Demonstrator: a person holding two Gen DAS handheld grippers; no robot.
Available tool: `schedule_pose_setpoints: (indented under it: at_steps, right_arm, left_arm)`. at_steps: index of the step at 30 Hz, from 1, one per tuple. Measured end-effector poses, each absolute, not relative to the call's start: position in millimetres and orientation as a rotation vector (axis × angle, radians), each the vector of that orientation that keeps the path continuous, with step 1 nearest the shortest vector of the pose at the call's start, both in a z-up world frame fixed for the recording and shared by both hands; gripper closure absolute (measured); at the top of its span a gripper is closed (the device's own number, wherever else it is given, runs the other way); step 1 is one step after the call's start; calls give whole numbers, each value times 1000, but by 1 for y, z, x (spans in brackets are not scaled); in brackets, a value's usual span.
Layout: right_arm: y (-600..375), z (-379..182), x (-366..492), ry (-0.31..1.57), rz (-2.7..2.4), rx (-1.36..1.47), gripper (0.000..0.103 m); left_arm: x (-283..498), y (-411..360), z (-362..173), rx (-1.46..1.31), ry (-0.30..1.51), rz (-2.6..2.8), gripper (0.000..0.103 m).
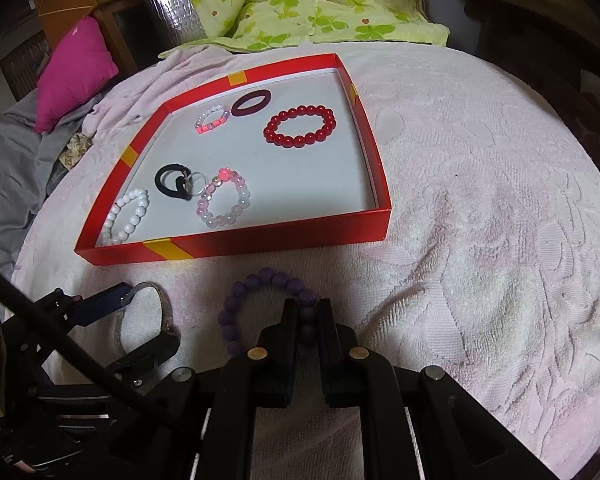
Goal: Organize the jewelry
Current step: 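Close left tool on silver bangle while right tool grasps purple bead bracelet, then carry bangle with left tool while right tool carries purple bracelet into tray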
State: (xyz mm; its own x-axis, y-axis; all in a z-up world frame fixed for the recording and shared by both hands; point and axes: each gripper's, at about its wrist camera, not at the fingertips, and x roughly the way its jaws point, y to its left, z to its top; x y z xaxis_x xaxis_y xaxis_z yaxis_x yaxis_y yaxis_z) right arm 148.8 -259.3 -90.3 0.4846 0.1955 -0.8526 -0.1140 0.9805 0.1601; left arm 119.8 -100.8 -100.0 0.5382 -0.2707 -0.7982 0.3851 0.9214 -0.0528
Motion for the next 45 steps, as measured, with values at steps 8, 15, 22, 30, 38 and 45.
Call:
schedule_pose_setpoints:
  at_steps: [8,15,22,30,38,45]
  right_arm:
    - [-265,-76,142,1010,233,155,93]
    - [-268,-58,133,944,293,232,93]
    - [-269,-28,128,800,330,298,93]
    - [-272,-16,151,720,328,428,93]
    - [-279,-36,194,768,267,489,93]
    - [-289,-55,219,816,227,554,93]
  left_arm:
    - [110,-84,-84,102,902,-409,41]
    - [105,-76,-62,81,842,-428,41]
    - [126,-58,-34,32,749,-387,40]
    - [172,-54,-27,3,712,-324,41]
    - [217,-78,-35,20,742,-339,40]
    - [253,-102,-61,38,812,-344,40]
